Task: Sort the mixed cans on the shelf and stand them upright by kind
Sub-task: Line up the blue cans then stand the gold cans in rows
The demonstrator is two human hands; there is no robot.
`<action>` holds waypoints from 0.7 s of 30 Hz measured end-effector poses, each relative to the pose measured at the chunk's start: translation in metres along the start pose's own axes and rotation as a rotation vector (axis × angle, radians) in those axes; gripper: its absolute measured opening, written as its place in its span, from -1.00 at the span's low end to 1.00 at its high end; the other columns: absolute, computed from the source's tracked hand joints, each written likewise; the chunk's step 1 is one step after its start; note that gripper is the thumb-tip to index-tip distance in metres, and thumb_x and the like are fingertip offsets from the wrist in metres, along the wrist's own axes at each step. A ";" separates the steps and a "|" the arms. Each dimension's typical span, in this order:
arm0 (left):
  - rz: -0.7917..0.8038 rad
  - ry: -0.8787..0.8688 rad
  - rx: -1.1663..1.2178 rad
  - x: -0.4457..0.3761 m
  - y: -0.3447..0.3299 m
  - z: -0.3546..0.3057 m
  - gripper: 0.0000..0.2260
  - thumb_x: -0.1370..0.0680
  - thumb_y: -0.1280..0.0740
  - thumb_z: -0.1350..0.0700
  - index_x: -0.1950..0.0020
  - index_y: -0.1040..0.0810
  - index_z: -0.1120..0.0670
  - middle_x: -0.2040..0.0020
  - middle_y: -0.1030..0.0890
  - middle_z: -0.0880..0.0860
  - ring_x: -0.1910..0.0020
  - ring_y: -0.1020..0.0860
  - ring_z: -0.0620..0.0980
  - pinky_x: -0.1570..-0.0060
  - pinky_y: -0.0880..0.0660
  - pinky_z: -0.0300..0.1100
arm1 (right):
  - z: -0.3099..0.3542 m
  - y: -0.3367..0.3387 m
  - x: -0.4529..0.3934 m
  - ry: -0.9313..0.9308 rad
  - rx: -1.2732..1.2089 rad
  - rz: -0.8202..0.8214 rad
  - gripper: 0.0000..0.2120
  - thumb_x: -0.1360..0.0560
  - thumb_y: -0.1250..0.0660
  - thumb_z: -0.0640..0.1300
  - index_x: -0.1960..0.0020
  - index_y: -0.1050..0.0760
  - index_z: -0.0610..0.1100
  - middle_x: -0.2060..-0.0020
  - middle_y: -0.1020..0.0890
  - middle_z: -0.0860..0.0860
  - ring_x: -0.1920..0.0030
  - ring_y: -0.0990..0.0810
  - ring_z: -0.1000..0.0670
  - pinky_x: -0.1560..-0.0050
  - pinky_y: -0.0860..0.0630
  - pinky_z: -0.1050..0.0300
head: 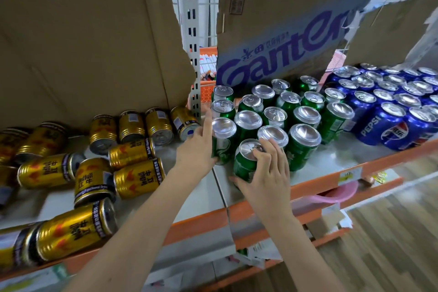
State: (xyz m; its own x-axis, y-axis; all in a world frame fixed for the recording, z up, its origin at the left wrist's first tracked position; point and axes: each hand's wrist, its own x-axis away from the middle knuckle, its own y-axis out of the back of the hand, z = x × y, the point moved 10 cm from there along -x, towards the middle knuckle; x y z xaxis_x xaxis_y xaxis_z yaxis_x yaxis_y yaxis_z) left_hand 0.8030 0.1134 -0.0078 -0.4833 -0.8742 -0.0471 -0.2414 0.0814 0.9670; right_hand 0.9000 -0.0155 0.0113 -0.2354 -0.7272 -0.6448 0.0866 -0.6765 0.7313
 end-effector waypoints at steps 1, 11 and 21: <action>-0.003 0.014 -0.013 0.003 0.002 0.001 0.01 -0.47 -0.40 -0.07 -0.48 0.42 0.02 -0.38 -0.32 0.16 -0.22 -0.45 0.17 0.05 -0.48 0.01 | -0.001 0.002 0.000 0.007 -0.001 0.012 -0.32 -0.17 -0.61 -0.01 -0.11 -0.30 -0.18 -0.23 -0.48 -0.21 -0.34 -0.35 -0.19 -0.38 -0.27 -0.14; -0.052 0.093 -0.120 0.049 0.032 0.037 -0.54 -0.56 -0.21 -0.13 -0.40 -0.28 0.03 -0.34 -0.37 0.04 -0.34 -0.29 0.06 -0.24 -0.34 -0.09 | 0.024 0.015 -0.015 0.057 -0.070 0.006 -0.57 -0.47 -0.24 0.09 -0.17 -0.46 -0.20 -0.17 -0.53 -0.12 -0.31 -0.37 -0.14 -0.35 -0.28 -0.09; -0.116 0.215 -0.269 0.083 0.082 0.151 -0.53 -0.58 -0.15 -0.16 -0.45 -0.21 -0.04 -0.38 -0.34 -0.02 -0.39 -0.25 0.03 -0.33 -0.25 -0.06 | 0.128 -0.041 -0.046 0.230 -0.094 0.080 -0.58 -0.35 -0.48 -0.13 -0.16 -0.50 -0.22 -0.13 -0.56 -0.12 -0.27 -0.36 -0.09 -0.31 -0.31 0.00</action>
State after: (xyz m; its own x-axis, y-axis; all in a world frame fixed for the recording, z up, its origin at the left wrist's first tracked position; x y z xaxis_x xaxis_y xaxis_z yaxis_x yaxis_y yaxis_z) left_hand 0.6164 0.1200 0.0300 -0.2706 -0.9533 -0.1339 -0.0404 -0.1277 0.9910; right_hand 0.7833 0.0608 0.0397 0.0015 -0.7791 -0.6269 0.1882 -0.6155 0.7654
